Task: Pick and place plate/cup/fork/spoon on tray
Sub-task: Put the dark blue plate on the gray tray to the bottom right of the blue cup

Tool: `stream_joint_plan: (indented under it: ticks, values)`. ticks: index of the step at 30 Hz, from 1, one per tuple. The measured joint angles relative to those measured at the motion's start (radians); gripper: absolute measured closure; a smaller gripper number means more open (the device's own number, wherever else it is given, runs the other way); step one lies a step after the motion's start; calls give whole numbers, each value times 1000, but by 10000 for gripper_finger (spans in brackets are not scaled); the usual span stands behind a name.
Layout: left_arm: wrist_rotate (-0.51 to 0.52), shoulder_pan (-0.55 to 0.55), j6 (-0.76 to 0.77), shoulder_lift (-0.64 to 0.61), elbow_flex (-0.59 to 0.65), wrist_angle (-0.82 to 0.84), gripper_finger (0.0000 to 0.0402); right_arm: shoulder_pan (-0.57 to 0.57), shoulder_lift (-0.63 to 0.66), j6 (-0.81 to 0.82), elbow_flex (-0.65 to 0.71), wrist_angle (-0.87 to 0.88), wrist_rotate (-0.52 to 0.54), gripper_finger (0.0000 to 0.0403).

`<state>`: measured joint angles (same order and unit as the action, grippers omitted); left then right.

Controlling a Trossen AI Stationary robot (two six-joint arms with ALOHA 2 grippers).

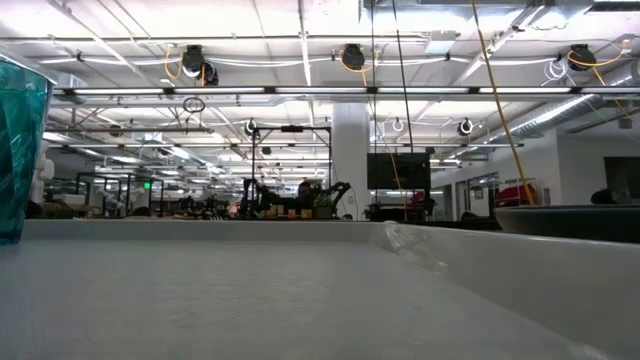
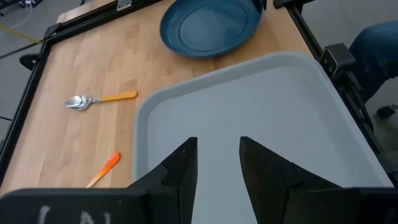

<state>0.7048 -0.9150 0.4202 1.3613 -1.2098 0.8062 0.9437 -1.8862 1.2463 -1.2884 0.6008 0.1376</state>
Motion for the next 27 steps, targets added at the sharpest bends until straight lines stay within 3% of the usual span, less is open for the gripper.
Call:
stream_joint_plan:
  ticks: [7,18,27]
  values:
    - [0,0,0,0,0,0,279,-7,0,4,-11,23,-2,397]
    - [0,0,-1,0,0,0,279,-47,-5,36,-275,465,35,401]
    - [0,0,-9,0,0,1,279,-95,-5,-44,-387,609,81,401]
